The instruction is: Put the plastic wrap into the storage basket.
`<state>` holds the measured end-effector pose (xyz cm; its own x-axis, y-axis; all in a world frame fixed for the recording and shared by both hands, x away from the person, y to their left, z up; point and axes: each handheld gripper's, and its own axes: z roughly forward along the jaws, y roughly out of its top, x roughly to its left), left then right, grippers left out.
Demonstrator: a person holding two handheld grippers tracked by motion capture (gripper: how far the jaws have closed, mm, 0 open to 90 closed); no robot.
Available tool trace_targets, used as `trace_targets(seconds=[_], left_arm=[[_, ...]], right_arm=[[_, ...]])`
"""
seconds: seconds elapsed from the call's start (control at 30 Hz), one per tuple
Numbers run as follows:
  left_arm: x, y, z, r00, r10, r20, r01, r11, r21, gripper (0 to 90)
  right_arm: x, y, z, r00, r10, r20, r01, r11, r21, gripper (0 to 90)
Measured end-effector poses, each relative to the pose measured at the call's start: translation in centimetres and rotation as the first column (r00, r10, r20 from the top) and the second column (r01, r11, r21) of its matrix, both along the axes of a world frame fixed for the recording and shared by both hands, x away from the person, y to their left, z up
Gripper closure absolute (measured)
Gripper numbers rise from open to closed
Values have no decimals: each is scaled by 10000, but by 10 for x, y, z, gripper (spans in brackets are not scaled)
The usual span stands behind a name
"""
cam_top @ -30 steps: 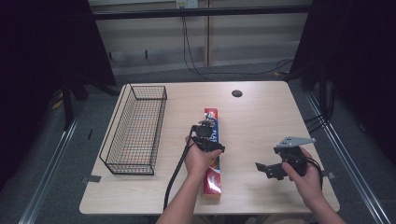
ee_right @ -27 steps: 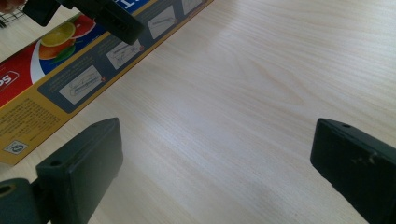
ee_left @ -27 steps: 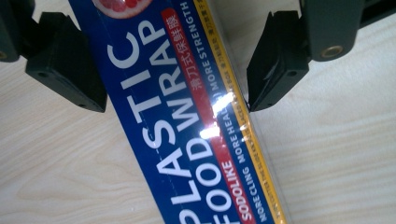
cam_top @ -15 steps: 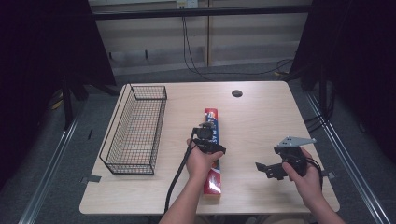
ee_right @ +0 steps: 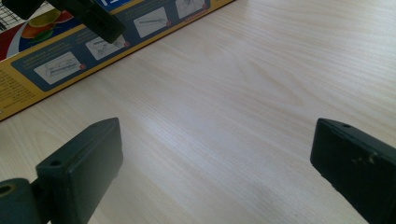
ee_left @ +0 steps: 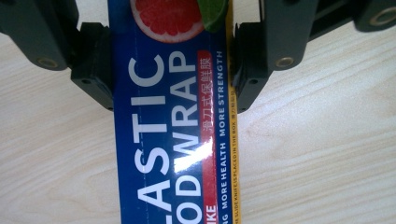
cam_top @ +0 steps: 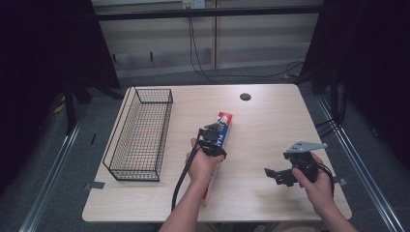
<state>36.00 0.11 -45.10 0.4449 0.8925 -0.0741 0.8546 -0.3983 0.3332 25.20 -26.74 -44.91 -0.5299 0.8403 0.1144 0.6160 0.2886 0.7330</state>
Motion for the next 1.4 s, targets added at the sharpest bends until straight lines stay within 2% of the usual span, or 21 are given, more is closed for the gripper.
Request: trace_targets(seconds=[0.03,0.17,0.27,0.37,0.53,0.93,1.13,1.17,1.3,1.4], left_arm=[[1,1,1,9999,39,-150,-38,10000,15,434],[3,3,5,9998,80,-206,-81,9999,-69,436],[5,4,10,9996,3,-280,1,9999,117,438],[6,8,13,9995,163,-285,-163,9999,-6,438],[7,14,20,9989,199,-415,-197,9998,32,439],[10,23,43,9987,448,-258,-446,9990,70,441],[13,31,51,9984,461,-329,-455,9988,174,441],[13,31,52,9978,581,-332,-579,9983,66,440],[13,35,58,9970,704,-334,-701,9975,93,441],[14,38,60,9974,633,-350,-630,9980,96,440]], right_arm=[[0,0,0,10000,9,31,-9,10000,4,20],[0,-1,0,10000,-64,70,64,10000,37,20],[1,-2,0,9999,-92,64,91,9999,53,20],[0,-2,0,9999,-103,66,102,9999,94,20],[0,-3,0,9999,-76,66,75,9999,96,20],[0,0,0,10000,14,52,-14,10000,30,20],[0,0,0,10000,41,71,-41,10000,30,20],[0,0,0,10000,48,83,-48,10000,38,20],[0,0,0,9999,-27,97,27,10000,35,19],[0,0,0,10000,19,23,-20,10000,25,20]])
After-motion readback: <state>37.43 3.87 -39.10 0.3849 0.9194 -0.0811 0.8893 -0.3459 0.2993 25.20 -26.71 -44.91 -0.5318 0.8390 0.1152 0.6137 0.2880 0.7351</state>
